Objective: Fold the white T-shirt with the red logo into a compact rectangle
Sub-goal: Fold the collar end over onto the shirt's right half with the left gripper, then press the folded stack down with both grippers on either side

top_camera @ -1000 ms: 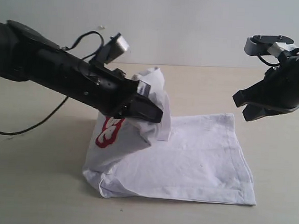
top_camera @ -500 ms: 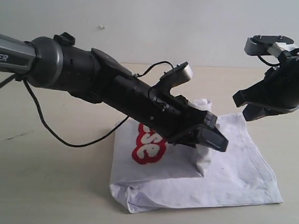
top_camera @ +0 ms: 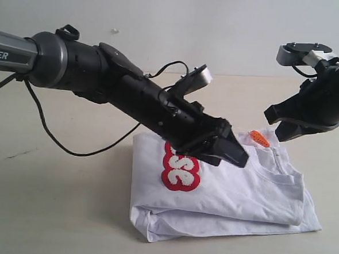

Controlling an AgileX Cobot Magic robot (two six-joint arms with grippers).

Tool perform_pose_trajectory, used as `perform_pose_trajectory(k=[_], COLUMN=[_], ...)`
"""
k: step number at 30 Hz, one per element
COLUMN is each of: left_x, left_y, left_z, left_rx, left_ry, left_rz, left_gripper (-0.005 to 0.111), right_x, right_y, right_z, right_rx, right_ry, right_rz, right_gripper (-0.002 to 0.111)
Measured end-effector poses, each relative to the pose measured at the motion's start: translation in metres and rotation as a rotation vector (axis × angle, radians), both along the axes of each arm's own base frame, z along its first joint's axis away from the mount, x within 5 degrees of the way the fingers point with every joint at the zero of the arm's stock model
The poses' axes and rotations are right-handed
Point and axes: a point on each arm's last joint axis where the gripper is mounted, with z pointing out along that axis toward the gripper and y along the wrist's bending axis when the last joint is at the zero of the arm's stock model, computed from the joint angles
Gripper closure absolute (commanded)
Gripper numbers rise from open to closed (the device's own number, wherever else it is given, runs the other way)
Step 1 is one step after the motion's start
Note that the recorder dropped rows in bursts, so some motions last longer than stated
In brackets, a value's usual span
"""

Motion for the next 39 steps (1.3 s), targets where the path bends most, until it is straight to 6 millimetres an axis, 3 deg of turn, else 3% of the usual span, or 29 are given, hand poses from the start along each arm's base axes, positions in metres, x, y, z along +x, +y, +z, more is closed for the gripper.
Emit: perform_pose_trajectory(k=[4,6,12,19,24,33,39], left_x=[0.011,0.014,0.013,0.008,0.008,0.014,0.025], left_y=[0.028,0.040,0.054,0.060,0.062,0.075,0.098], left_z=[-0.014,-0.020,-0.031,-0.056,-0.058,-0.058,-0.058], left_rx=[0.196,0.291,0.441,0.501,0.531,0.611,0.633], left_ry=[-0.026,-0.054,-0.101,-0.054,-0.044,-0.036,0.013], left_rz=[-0.035,-0.057,-0.122,-0.147,-0.131,-0.098,-0.045], left_gripper=[0.068,0.072,0.065,0.064,0.064,0.064,0.064], right_x=[-0.001,0.000,0.006,0.014,0.017,0.019,0.020], right_y=[0.002,0.003,0.004,0.003,0.001,0.002,0.022], right_z=[0.000,-0.002,-0.028,-0.073,-0.093,-0.108,-0.113], right_rx=[0.020,0.036,0.048,0.036,0.013,0.011,-0.004], right_ry=[0.012,0.022,0.114,0.232,0.268,0.296,0.270], right_rz=[-0.005,-0.010,-0.009,0.004,0.009,0.008,0.058], right_gripper=[0.108,0.108,0.108,0.108,0.108,0.108,0.108])
